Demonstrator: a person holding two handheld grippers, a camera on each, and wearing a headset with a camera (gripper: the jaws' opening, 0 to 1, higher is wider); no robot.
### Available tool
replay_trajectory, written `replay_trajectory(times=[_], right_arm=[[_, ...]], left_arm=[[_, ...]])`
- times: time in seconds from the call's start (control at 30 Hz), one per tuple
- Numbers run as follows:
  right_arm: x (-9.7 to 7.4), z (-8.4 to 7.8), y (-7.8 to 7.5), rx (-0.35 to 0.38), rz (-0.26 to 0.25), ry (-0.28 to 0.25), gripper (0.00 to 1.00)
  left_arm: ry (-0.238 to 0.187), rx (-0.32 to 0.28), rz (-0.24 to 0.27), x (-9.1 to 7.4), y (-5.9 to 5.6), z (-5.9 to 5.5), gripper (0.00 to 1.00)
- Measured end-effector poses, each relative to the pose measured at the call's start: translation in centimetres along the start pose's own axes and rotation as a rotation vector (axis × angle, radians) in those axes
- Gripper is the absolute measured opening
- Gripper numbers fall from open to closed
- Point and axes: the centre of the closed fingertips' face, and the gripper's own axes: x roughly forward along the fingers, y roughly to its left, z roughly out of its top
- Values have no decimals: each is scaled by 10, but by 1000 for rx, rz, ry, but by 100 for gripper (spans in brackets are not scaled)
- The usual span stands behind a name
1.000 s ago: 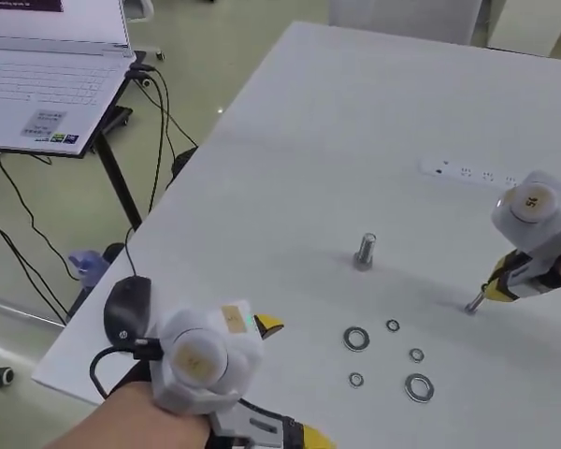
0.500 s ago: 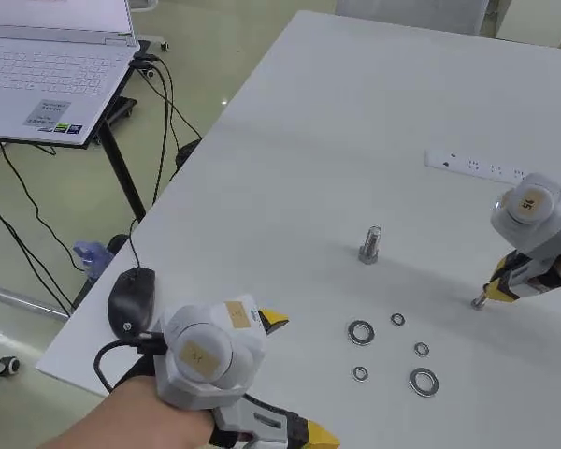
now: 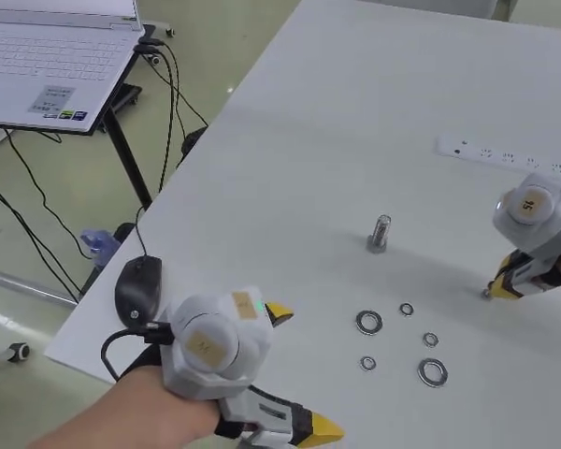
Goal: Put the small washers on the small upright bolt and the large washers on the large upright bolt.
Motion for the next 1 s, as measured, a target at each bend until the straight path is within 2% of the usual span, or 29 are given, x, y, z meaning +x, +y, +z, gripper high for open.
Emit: replay_trajectory(times=[0.47,1.0], right_arm=[[11,-3,4,-7,14,20,12],[13,-5,5,-13,7,12,13]], left_arm=[[9,-4,-1,-1,-1,-4,83],[14,-1,1,-4,-2,-6,82]])
